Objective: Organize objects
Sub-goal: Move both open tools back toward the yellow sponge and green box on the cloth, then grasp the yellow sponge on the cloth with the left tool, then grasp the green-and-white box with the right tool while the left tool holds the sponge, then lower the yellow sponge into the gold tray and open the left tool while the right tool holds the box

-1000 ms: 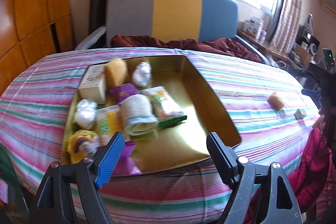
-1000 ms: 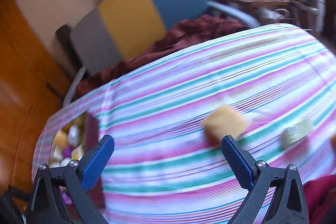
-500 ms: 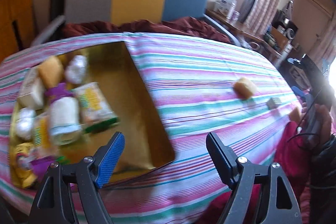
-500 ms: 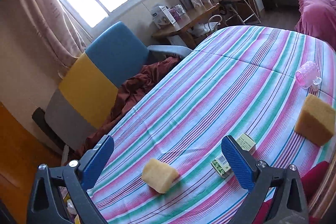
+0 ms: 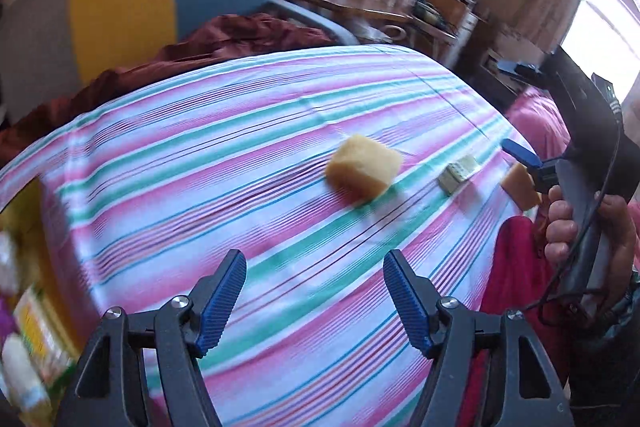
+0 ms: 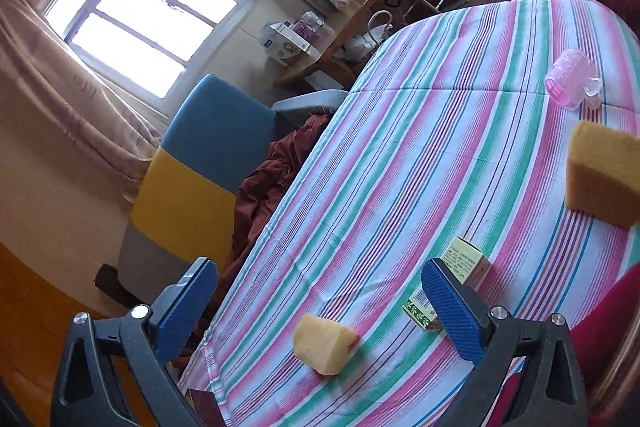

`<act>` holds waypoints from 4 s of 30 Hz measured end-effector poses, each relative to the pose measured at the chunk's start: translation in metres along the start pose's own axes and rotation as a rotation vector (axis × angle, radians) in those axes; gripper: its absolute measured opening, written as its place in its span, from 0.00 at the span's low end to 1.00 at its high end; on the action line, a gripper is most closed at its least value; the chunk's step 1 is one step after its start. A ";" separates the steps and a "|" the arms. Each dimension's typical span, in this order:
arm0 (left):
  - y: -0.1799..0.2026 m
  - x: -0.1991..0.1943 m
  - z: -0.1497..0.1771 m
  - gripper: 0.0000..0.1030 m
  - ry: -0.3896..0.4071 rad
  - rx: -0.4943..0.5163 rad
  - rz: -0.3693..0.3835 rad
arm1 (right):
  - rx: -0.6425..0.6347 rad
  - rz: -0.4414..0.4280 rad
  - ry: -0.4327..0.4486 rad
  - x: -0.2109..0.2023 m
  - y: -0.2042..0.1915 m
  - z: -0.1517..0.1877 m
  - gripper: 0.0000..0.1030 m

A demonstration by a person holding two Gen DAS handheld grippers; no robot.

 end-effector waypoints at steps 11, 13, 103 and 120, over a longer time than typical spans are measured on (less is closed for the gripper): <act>0.056 0.083 -0.049 0.88 -0.015 0.238 0.018 | -0.006 -0.051 -0.077 0.012 -0.003 0.007 1.00; 0.064 0.097 -0.055 0.97 -0.021 0.271 0.019 | 0.004 -0.057 -0.087 0.014 -0.001 0.008 1.00; -0.160 -0.165 0.141 0.59 0.277 -0.421 -0.309 | -0.942 0.134 -0.666 0.139 -0.083 0.209 0.73; -0.204 -0.174 0.166 0.59 0.238 -0.493 -0.488 | -0.992 0.160 -0.705 0.143 -0.080 0.224 0.72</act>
Point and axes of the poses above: each gripper's, at about its wrist camera, not at the fingertips, and x roughly the way its jaws point, y to its right, z to its underside, the point moved 5 cm from there along x, roughly the way its jaws point, and after that the axes turned 5 degrees about -z, right-handed, at the moved point
